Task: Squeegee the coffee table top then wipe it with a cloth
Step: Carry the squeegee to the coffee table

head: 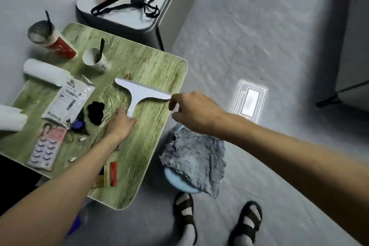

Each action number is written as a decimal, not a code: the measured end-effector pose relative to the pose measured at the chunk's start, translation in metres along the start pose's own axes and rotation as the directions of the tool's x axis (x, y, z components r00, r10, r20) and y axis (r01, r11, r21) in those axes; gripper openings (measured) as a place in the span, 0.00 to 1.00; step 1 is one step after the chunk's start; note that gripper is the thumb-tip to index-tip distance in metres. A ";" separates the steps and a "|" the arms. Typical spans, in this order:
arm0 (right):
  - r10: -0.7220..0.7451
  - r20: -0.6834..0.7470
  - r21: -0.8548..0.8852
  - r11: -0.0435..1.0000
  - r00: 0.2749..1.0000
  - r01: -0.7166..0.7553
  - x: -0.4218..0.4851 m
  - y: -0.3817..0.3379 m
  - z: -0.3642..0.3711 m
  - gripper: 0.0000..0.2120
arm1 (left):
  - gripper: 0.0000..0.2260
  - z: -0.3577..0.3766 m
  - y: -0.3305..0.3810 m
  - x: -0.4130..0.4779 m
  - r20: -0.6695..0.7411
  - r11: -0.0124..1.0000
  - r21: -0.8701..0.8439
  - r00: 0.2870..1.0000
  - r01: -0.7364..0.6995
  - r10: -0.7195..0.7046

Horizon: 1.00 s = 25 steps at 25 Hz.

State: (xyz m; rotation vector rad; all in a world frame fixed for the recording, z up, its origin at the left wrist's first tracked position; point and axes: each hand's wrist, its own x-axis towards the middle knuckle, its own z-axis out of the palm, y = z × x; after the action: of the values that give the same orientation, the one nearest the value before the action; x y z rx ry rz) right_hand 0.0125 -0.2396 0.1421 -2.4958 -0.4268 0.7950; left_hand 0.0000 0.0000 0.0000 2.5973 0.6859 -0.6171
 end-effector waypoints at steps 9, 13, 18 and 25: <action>0.129 -0.011 0.131 0.983 0.992 -0.127 -0.014 0.028 0.006 0.12 | 0.08 -0.022 0.026 -0.012 0.367 0.942 -0.325 0.929 0.084 0.044; 0.192 0.014 0.286 0.940 0.981 -0.188 -0.079 0.022 -0.050 0.12 | 0.06 -0.087 0.116 -0.099 0.541 0.776 -0.607 0.803 0.168 0.250; 0.249 -0.020 0.574 0.796 0.968 -0.193 -0.188 0.013 -0.154 0.18 | 0.02 -0.163 0.250 -0.225 0.550 0.648 -0.745 0.693 0.157 0.465; 0.327 -0.200 0.536 0.826 0.924 -0.176 -0.339 0.058 -0.299 0.10 | 0.05 -0.194 0.431 -0.381 0.435 0.638 -0.769 0.706 -0.030 0.558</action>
State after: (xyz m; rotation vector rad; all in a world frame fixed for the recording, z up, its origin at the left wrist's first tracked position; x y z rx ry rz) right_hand -0.0634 -0.5371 0.4792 -2.1268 0.2105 0.5368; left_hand -0.0070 -0.3984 0.4582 1.5261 0.1420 -0.8463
